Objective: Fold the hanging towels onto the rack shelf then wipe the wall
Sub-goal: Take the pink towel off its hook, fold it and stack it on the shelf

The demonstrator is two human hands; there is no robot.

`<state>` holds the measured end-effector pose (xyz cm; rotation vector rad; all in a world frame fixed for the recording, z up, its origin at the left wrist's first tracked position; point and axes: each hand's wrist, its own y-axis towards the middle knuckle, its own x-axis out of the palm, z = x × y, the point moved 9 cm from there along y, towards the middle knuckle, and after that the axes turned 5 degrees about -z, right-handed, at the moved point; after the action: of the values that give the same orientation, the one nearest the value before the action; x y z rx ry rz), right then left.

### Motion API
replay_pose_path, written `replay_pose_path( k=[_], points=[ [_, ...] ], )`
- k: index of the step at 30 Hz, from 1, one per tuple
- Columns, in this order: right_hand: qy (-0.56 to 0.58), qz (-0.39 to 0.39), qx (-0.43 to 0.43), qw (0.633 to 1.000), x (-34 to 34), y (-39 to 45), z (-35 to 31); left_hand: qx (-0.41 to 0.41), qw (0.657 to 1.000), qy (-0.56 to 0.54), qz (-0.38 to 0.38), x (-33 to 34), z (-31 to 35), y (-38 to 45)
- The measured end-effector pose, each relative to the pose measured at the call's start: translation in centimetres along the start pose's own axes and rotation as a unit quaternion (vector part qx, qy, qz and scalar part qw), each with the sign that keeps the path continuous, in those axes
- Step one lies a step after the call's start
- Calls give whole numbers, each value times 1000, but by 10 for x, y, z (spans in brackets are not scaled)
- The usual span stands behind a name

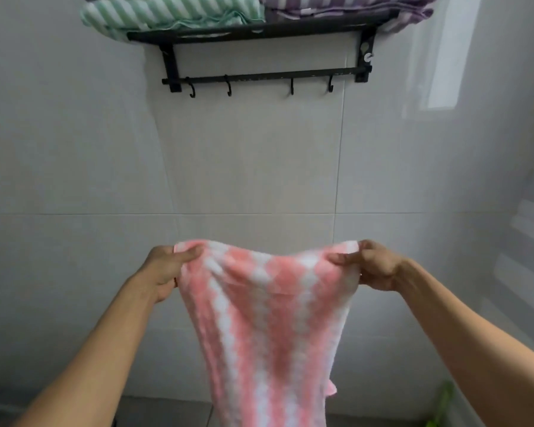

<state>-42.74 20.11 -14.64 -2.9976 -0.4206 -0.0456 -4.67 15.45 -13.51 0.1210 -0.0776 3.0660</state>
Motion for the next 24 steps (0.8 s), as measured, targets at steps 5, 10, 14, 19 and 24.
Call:
replay_pose_path(
  k=[5, 10, 14, 19, 24],
  points=[
    [65, 4, -4, 998, 4, -7, 0, -20, 997, -9, -80, 5, 0, -5],
    [83, 86, -15, 993, -14, -13, -14, -35, 997, -21, 63, -19, -3, -1],
    [24, 165, -7, 986, -30, -14, -37, -13, 992, -47, 118, -15, 22, -3],
    [-50, 202, 14, 978, -34, -18, -61, 70, 987, -40, 136, -12, 56, 5],
    [-59, 242, -15, 968, -39, -21, -83, 77, 984, -38, 154, -14, 59, 4]
  ],
)
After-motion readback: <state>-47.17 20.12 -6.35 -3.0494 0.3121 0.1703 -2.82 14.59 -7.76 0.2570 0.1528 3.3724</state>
